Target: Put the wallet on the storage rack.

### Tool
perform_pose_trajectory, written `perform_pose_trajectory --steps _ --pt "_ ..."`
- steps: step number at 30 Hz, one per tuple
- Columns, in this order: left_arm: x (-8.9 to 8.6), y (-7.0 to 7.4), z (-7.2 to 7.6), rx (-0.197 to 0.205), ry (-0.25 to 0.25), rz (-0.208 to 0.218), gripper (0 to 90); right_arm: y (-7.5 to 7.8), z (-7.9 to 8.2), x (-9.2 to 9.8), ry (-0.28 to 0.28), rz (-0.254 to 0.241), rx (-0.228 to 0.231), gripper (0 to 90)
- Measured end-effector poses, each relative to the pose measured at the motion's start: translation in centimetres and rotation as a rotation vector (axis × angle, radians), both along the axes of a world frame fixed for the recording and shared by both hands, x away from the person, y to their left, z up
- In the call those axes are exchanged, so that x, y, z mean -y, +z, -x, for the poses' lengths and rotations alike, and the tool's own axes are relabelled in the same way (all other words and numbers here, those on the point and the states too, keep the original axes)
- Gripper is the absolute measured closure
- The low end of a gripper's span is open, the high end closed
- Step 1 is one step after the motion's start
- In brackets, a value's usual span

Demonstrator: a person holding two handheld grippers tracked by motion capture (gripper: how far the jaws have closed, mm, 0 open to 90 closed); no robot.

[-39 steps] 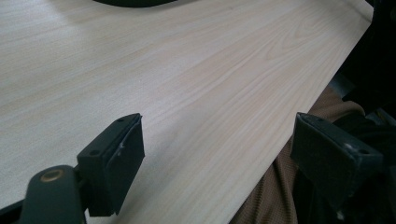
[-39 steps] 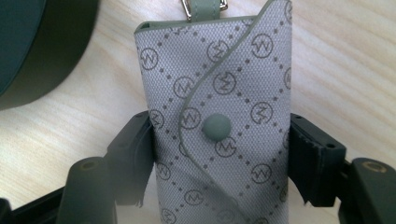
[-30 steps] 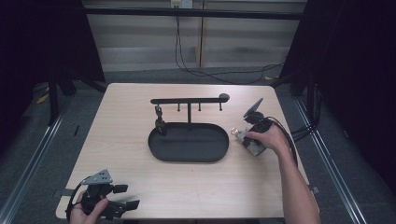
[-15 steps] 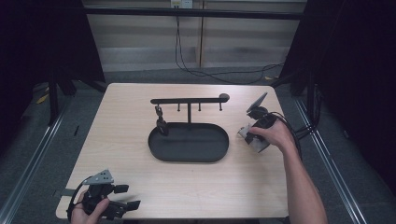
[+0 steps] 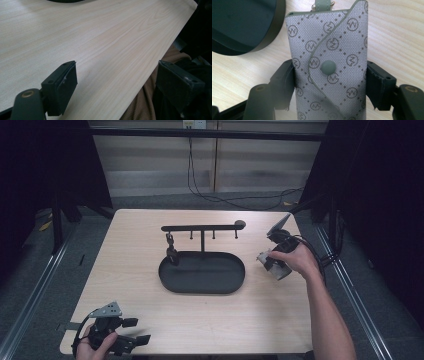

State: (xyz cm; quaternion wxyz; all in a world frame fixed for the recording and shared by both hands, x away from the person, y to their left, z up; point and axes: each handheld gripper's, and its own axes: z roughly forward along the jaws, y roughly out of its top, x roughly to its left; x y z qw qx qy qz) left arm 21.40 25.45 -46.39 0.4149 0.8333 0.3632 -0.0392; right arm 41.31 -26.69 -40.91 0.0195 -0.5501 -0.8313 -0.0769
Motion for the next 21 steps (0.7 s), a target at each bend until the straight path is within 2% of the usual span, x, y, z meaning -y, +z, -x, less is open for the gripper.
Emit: perform_pose_trajectory --steps 8,17,21 --pt "0.1 0.1 0.1 0.009 -0.003 -0.006 17.5 1.5 0.6 -0.2 -0.015 -0.005 0.022 32.1" --pt "0.0 0.1 0.0 0.005 -0.008 -0.005 17.5 2.8 1.3 -0.2 -0.038 -0.070 0.052 32.1" --pt "-0.2 0.1 0.0 0.002 0.010 0.001 17.5 3.3 1.7 -0.5 -0.040 -0.093 0.063 32.1"
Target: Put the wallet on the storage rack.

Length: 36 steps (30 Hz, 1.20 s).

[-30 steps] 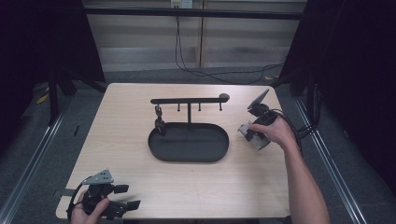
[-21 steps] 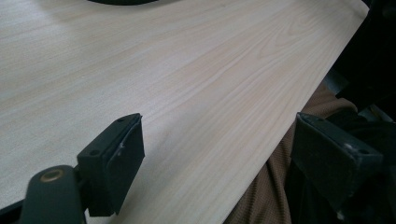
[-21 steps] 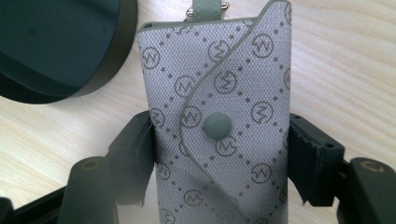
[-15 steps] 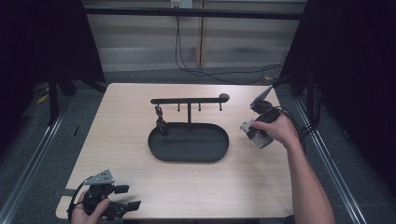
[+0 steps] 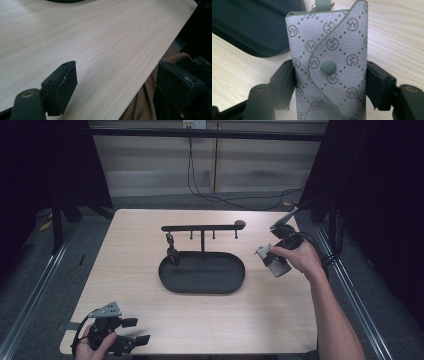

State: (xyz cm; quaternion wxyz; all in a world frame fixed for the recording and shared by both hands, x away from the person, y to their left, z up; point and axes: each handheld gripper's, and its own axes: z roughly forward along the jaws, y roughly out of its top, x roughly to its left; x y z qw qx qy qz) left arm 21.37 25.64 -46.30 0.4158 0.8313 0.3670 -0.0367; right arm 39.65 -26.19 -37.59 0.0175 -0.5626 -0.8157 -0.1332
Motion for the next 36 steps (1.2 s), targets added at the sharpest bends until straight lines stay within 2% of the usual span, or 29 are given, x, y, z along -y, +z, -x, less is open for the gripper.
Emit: perform_pose_trajectory --steps 6,19,28,36 --pt "0.2 0.0 0.0 0.000 -0.014 -0.005 17.5 0.1 0.1 -1.0 -0.008 0.004 0.007 32.1" --pt "0.1 0.0 0.0 -0.003 -0.014 -0.006 17.5 -0.1 -0.3 -4.5 -0.009 0.009 0.012 32.2" --pt "0.1 0.0 0.0 -0.004 -0.016 -0.004 17.5 -0.9 -0.4 -5.9 0.008 0.003 0.000 32.2" --pt "0.1 0.0 0.0 -0.007 -0.017 0.002 17.5 -1.7 -0.5 -7.0 0.002 -0.052 -0.010 32.2"
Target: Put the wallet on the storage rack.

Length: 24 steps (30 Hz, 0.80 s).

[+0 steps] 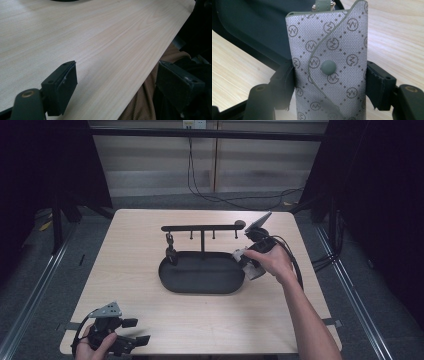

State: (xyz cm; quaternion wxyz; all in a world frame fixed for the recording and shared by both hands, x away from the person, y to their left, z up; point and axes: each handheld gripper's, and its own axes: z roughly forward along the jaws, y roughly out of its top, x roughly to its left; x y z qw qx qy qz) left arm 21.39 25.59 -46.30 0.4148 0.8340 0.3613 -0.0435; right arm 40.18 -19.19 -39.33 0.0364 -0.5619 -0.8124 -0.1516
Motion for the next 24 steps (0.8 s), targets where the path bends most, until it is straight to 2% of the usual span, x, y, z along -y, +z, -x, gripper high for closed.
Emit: perform_pose_trajectory --steps 4,10,19,21,24 --pt "0.0 0.0 0.0 0.002 0.004 0.003 17.5 -0.6 0.0 -0.4 -0.008 -0.041 -0.001 32.2" --pt "0.0 0.0 -0.1 0.000 -0.007 -0.008 17.5 -1.7 0.0 -1.1 0.011 -0.058 -0.002 32.2" --pt "0.1 0.0 0.0 0.003 -0.007 -0.013 17.5 -2.5 0.0 -1.2 -0.032 -0.133 0.017 32.2" --pt "0.1 0.0 0.0 0.004 -0.009 -0.013 17.5 -2.9 0.0 -1.3 -0.050 -0.157 0.022 32.3" --pt "0.1 0.0 0.0 0.003 -0.007 -0.010 17.5 -3.7 -0.1 -1.5 -0.064 -0.164 0.029 32.2"
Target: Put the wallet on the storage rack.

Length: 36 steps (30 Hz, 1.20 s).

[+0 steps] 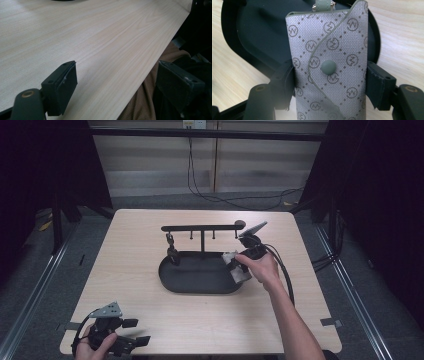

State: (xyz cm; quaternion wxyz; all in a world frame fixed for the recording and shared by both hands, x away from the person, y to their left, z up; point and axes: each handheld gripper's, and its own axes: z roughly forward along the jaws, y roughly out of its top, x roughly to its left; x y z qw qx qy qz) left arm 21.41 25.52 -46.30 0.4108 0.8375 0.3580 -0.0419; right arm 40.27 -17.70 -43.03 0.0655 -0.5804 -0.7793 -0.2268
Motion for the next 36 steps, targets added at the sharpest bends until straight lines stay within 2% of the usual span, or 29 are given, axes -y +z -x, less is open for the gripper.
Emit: perform_pose_trajectory --steps 9,13,21,26,28,32,36 --pt "0.0 0.0 0.0 -0.007 -0.005 0.000 17.5 -1.3 -0.3 -0.6 -0.035 -0.025 0.021 32.3" --pt "0.0 -0.1 -0.1 -0.003 -0.006 -0.005 17.5 -1.6 -0.4 -0.8 -0.053 -0.053 0.030 32.3" --pt "-0.1 -0.1 -0.1 -0.005 0.000 0.002 17.5 -3.3 -0.8 -1.7 -0.063 -0.065 0.014 32.0" --pt "-0.1 -0.1 -0.1 -0.004 -0.008 -0.003 17.5 -3.7 -0.8 -1.9 -0.059 -0.019 0.045 30.6" --pt "-0.1 -0.1 -0.1 -0.002 -0.009 -0.005 17.5 -3.6 -0.8 -1.7 -0.067 -0.031 0.052 29.8" --pt "0.0 -0.1 -0.1 0.006 -0.003 -0.005 17.5 -3.6 -0.8 -1.5 -0.063 -0.019 0.045 28.5" --pt "0.0 -0.1 -0.1 0.005 -0.004 -0.004 17.5 -3.4 -0.7 -1.5 -0.064 -0.023 0.065 28.9"
